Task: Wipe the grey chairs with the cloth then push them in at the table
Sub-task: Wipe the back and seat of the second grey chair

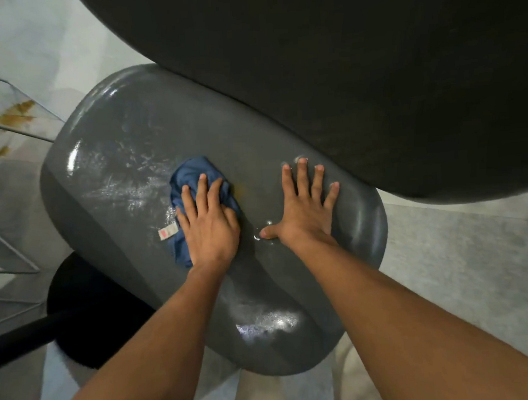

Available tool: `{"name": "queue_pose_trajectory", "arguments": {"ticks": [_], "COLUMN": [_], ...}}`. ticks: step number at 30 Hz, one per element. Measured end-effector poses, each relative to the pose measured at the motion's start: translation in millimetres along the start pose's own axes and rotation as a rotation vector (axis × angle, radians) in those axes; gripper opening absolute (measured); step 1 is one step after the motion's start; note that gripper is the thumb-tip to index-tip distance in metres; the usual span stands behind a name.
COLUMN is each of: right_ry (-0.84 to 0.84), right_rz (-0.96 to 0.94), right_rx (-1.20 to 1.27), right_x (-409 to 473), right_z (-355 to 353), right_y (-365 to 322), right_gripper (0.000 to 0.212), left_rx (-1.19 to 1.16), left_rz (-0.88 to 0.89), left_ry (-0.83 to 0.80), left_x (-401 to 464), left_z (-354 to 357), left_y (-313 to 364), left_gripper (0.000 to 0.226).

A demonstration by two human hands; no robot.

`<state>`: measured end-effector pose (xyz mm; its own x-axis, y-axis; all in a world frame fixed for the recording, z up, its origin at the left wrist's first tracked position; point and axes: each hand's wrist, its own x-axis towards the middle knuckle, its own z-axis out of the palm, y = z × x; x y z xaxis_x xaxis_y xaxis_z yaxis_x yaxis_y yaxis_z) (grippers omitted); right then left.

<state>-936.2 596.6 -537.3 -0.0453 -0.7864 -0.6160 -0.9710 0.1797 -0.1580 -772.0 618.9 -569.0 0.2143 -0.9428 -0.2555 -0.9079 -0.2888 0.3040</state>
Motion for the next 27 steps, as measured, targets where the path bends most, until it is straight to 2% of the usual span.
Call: {"name": "queue_pose_trajectory", "arguments": {"ticks": [8,17,20,23,25,27], "right_ry": [0.057,0.104,0.088,0.063,0.041,0.013], "right_rz": [-0.080,-0.016,0.012,0.037,0.049,0.051], "right_rx": [0.015,0.089,0.114,0.147,0.169,0.180], "right_x": [-17.3,-48.7,-61.4,-69.8,-74.0,-76.6], "right_z": [0.3,4.0,5.6,6.4,5.8,4.1], "right_y": [31.2,66.1,79.0,86.8,89.7,91.6], "right_gripper": [0.124,0.117,0.116,0.117,0.118,0.118], "left_rx": [0.047,-0.008,-0.045,0.044,0.162,0.240], "left_rz": [-0.095,0.360,0.473,0.585,0.528,0.327], "left_ry": [-0.072,-0.176,-0.221,-0.262,-0.243,-0.206], "left_x": [12.6,-7.4,-14.7,-18.0,-17.9,-11.2], "left_z": [4.0,24.7,19.3,7.4,0.8,-6.4], "left_y": [35.0,92.8,75.7,42.9,17.9,-3.2], "left_gripper": [0.071,0.068,0.057,0.053,0.057,0.062]}}
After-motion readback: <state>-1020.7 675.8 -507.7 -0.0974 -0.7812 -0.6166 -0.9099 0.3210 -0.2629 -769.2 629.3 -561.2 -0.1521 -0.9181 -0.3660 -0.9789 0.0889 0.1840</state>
